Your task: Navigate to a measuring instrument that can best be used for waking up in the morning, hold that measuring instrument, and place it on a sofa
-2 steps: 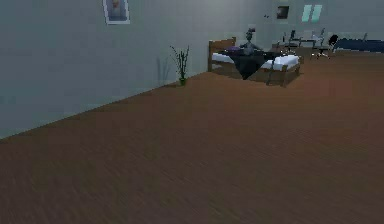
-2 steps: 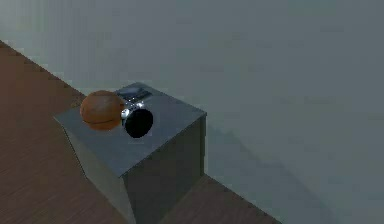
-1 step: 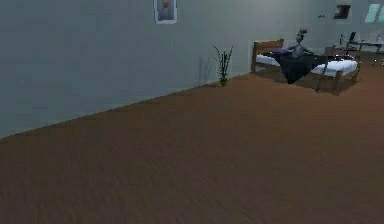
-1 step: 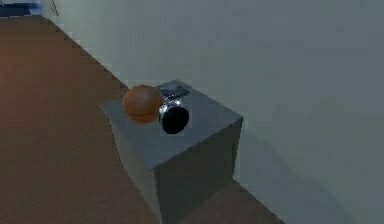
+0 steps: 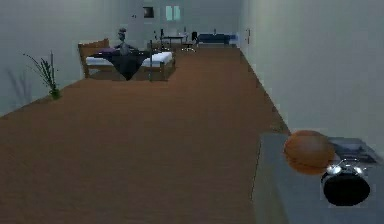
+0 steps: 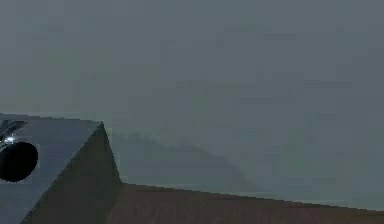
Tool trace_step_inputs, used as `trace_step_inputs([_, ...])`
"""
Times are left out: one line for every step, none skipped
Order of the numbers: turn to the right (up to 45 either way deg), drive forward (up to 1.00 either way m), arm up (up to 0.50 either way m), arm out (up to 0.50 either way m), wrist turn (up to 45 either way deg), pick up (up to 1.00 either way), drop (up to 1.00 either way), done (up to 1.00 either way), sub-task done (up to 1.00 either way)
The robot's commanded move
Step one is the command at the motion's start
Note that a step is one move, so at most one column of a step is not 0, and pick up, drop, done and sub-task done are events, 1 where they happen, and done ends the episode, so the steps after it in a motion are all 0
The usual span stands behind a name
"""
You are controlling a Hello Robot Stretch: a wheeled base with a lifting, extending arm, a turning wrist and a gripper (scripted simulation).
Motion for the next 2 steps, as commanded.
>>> trace_step_inputs([33.0,0.00,0.00,0.00,0.0,0.00,0.00,0.00,0.00])
trace_step_inputs([0.0,0.30,0.00,0.00,0.0,0.00,0.00,0.00,0.00])
